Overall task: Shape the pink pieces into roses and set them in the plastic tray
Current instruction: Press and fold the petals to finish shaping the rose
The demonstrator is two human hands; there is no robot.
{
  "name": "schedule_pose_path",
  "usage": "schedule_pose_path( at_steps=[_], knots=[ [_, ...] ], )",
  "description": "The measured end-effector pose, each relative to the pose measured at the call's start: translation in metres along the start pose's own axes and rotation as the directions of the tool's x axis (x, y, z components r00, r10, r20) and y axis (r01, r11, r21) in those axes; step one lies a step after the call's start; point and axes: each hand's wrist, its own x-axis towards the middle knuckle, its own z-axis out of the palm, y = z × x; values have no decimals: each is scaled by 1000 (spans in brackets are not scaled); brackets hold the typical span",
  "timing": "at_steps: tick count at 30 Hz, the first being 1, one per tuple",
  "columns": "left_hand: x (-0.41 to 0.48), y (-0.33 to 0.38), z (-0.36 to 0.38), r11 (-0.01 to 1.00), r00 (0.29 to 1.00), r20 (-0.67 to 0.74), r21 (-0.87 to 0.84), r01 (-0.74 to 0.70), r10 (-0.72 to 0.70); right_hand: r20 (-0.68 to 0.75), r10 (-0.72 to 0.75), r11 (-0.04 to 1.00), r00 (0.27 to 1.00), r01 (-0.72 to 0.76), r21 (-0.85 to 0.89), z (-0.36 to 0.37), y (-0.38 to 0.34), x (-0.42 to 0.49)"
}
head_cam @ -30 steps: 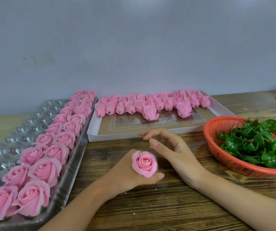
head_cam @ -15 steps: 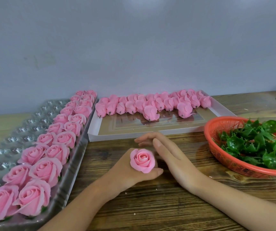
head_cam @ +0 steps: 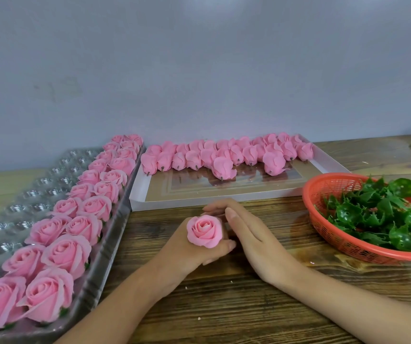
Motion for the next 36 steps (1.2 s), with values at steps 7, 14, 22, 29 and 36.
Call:
schedule_pose_path(
  at_steps=[7,14,22,29,36],
  knots=[
    [3,-6,7,983,997,-81,185,-3,19,49,-20,985,999,28,-168,5,-1,-3],
    [0,-1,4,996,996,-85,86,13,-5,-57,47,998,997,-49,-40,1,4,0],
    [2,-2,9,996,981,-194,76,46,-30,60,-96,966,994,108,-236,6,0,-6],
    [3,-2,14,993,959,-277,87,79,-52,3,-83,969,997,81,-232,6,-1,-6],
    [2,2,16,991,956,-289,108,76,-42,31,-59,964,998,65,-257,7,-2,-5]
  ],
)
